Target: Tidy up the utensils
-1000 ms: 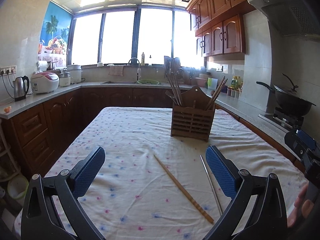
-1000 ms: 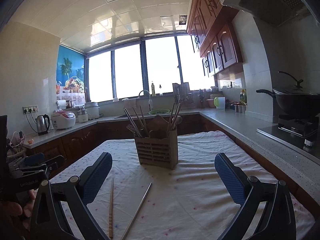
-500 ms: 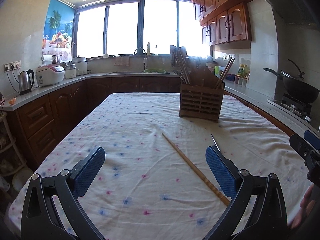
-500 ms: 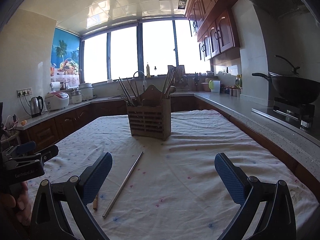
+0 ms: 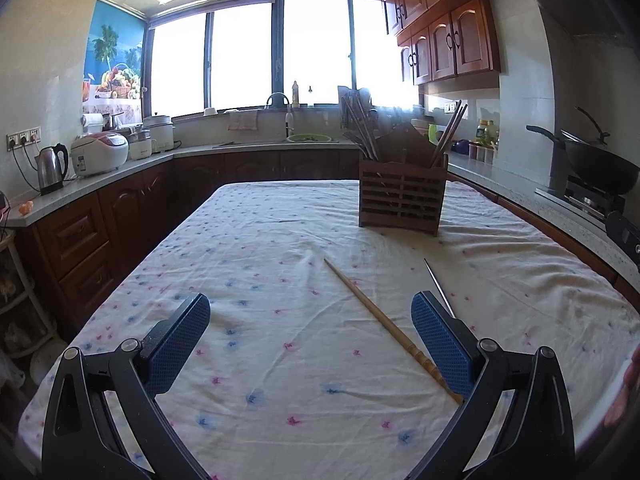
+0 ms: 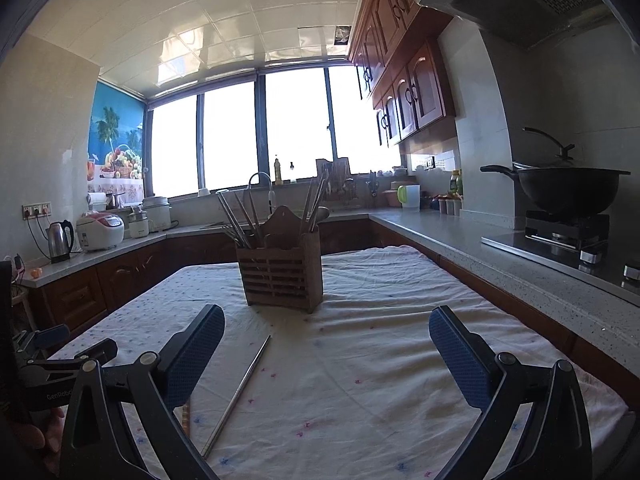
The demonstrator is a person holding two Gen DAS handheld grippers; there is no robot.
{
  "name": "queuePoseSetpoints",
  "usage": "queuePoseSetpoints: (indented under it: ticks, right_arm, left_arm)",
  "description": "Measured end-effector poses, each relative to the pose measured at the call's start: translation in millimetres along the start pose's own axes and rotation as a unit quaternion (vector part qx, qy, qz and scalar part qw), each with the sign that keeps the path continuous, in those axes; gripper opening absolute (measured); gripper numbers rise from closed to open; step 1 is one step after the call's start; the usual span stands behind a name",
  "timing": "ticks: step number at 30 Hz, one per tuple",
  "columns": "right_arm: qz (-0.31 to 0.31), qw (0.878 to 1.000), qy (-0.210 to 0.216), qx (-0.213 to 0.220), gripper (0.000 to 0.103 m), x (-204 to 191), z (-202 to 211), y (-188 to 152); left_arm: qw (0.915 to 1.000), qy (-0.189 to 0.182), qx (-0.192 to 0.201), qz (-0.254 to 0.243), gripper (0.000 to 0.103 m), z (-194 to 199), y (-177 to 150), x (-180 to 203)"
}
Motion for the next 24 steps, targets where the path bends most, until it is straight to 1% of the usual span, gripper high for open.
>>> queuePoseSetpoints:
  ticks: [2, 7, 8, 12, 17, 24]
  right_arm:
    - [-0.005, 1.000, 0.001, -0.008, 0.103, 1.6, -4.1, -2.5]
    - [-0.011, 0.999, 0.021, -0.049, 0.103, 1.7, -21.5, -15.1]
    - [-0.011, 0.998, 0.022, -0.051, 0.103, 0.9, -21.7, -15.2]
    - [-0.004, 0.999, 0.034, -0.034, 0.103, -3.1, -16.3, -11.7]
    - [0.000, 0.998, 0.039, -0.043, 0.103, -5.6, -16.2, -16.0]
    - [-0.016, 0.998, 0.041, -0.046, 0.103, 1.3, -15.7, -17.1]
  left_arm:
    - [1.0000, -0.001, 0.000, -0.001, 0.103, 0.4, 0.5, 1.2]
    - [1.0000, 0.000, 0.000, 0.002, 0.103, 2.1, 2.4, 2.8]
    - [1.0000, 0.001, 0.001, 0.003, 0.103, 2.8, 2.8, 3.0]
    - [1.0000, 0.002, 0.005, 0.002, 0.103, 5.5, 4.6, 4.7]
    - [1.0000, -0.001, 0.007, 0.000, 0.103, 8.1, 5.5, 8.8]
    - [0.9999, -0.008, 0.007, -0.005, 0.103, 8.7, 6.7, 15.5]
Point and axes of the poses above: each gripper's, at about its wrist camera, not at the fingertips, and z roughly against the way its jaws point, x to its right, y to its top, the point moved 1 cm from there along -z, roughly the way its jaws point, and after that the axes turned 2 degrees about -z, right-handed, at the moved point
